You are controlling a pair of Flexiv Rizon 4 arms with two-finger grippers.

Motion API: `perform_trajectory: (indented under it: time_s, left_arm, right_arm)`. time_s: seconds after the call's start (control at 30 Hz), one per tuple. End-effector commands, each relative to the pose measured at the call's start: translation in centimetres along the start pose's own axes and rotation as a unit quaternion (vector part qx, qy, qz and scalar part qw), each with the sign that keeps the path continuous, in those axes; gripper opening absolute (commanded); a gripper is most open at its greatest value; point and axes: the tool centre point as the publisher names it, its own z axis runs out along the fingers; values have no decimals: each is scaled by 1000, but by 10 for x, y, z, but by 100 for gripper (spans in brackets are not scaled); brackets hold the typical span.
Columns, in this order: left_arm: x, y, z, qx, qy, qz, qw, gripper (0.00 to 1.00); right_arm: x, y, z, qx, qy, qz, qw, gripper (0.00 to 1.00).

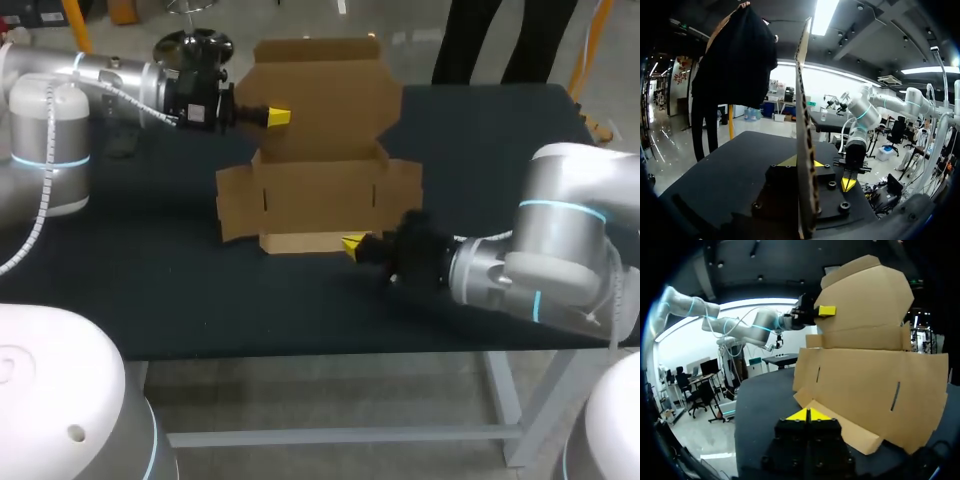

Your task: Assemble the packaging by folding the flat box into shape, placing the metal phone stand inside, and closing the box properly

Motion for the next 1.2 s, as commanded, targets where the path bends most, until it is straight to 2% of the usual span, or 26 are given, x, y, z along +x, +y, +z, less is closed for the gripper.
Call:
perform_trajectory:
  time_s: [0.03,0.33,0.73,1.2]
  left_arm:
    - [-1,4,-3,3,3,-1,1000,0]
    - [-4,7,-6,5,3,1,1000,0]
    - [-6,7,-5,-4,1,12,1000,0]
    - [-9,11,-8,-5,-5,14,1000,0]
  right_arm:
    - [-2,-13,29,-5,-31,1,1000,0]
    - [-10,-24,53,-3,-39,26,999,0]
    - [-17,-31,75,3,-80,59,995,0]
    - [-19,-36,86,32,-126,34,991,0]
